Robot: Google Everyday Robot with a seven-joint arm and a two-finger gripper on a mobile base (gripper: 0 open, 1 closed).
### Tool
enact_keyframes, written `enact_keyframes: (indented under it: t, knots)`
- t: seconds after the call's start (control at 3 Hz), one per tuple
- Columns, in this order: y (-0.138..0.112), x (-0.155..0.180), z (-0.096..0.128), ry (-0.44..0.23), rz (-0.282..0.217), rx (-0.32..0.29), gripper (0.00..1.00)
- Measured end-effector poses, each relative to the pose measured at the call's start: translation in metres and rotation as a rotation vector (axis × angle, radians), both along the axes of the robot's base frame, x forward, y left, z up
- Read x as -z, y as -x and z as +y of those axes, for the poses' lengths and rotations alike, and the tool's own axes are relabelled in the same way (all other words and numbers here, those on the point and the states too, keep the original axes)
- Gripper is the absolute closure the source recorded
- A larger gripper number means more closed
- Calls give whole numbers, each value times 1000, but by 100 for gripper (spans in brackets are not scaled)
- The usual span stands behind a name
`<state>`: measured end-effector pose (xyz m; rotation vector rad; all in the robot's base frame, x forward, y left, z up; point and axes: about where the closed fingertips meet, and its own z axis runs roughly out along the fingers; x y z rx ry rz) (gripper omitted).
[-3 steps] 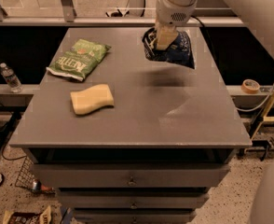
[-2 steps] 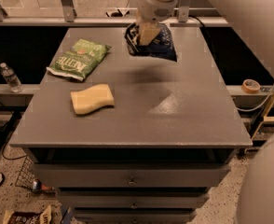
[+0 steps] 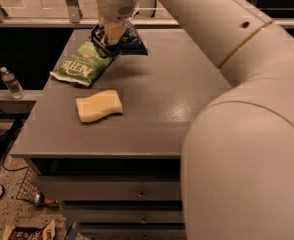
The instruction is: Move blue chip bag near green jalapeno chip bag
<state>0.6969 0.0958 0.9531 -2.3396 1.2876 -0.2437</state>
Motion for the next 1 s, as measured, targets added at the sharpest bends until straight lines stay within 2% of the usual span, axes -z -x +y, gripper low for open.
enact_keyframes:
  t: [0.33, 0.67, 1.0]
  knots:
    - [-22, 27, 27, 61, 29, -36, 100]
    - [-29, 35, 35, 68, 36, -41, 85]
    - [-30, 38, 37, 68, 36, -43, 63]
